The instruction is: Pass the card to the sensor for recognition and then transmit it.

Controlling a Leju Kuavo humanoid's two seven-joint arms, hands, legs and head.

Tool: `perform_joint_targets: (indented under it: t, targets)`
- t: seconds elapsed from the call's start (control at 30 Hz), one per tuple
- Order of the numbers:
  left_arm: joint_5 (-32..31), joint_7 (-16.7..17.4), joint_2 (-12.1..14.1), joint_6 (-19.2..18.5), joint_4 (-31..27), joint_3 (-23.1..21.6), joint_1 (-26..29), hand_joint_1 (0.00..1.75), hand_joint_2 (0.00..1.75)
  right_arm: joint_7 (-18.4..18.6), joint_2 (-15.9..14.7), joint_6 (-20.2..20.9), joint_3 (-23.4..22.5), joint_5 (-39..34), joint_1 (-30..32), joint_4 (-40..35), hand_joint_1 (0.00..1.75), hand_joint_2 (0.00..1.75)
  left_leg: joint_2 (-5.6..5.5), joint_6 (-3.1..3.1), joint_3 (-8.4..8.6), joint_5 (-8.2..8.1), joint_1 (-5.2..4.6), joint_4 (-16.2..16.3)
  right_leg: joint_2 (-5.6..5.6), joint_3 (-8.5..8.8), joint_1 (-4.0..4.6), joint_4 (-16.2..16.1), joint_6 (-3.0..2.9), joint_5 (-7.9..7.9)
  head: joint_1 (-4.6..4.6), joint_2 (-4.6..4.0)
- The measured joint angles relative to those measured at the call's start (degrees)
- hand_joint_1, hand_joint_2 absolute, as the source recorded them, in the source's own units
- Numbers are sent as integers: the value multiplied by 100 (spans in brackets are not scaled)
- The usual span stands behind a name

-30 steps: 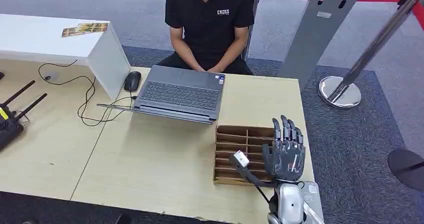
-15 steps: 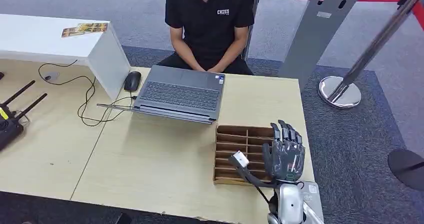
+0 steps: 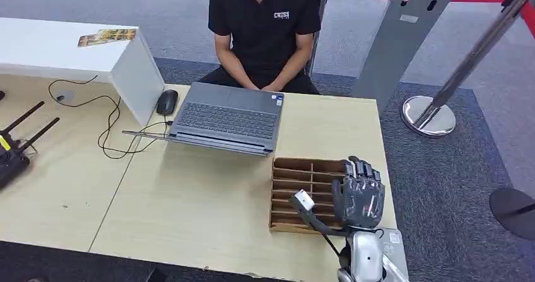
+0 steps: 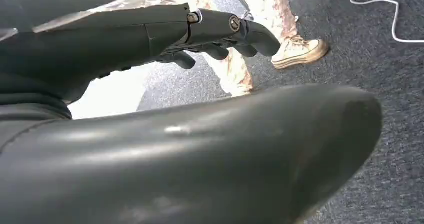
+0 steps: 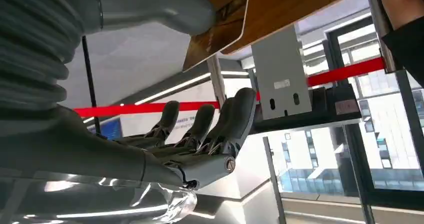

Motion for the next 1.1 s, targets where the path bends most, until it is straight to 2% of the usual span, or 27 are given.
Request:
perform_joint_targets:
  t: [0.03,0.07,0.1,0.17,0.7,1.0,1.1]
  targets:
    - [-2,0,0,0,-2,0,0,0,0,0,0,0,2,-2,0,2,79,175,0,0,0,0,0,0,0,0,0,0,0,0,0,0]
    - [-2,0,0,0,-13,0,2,0,0,0,0,0,2,-2,0,11,103,175,0,0,0,0,0,0,0,0,0,0,0,0,0,0]
    - [-4,0,0,0,-15,0,2,0,0,0,0,0,2,-9,0,24,138,175,0,0,0,0,0,0,0,0,0,0,0,0,0,0]
    - [-13,0,0,0,-20,0,4,0,0,0,0,0,7,-31,0,55,175,175,0,0,0,0,0,0,0,0,0,0,0,0,0,0]
    - [-135,0,4,0,-87,2,24,0,0,0,-2,-17,37,-155,-8,243,175,175,1,0,7,1,0,0,0,7,0,0,0,1,-2,0]
    - [-247,-4,7,0,-94,39,39,0,0,0,-13,-20,61,109,-15,225,175,175,1,0,9,1,0,1,0,8,0,0,0,2,-2,0]
    - [-297,59,7,0,-96,83,55,0,0,0,-50,-20,63,212,61,-8,175,175,1,0,8,0,0,1,0,6,0,0,0,1,0,0]
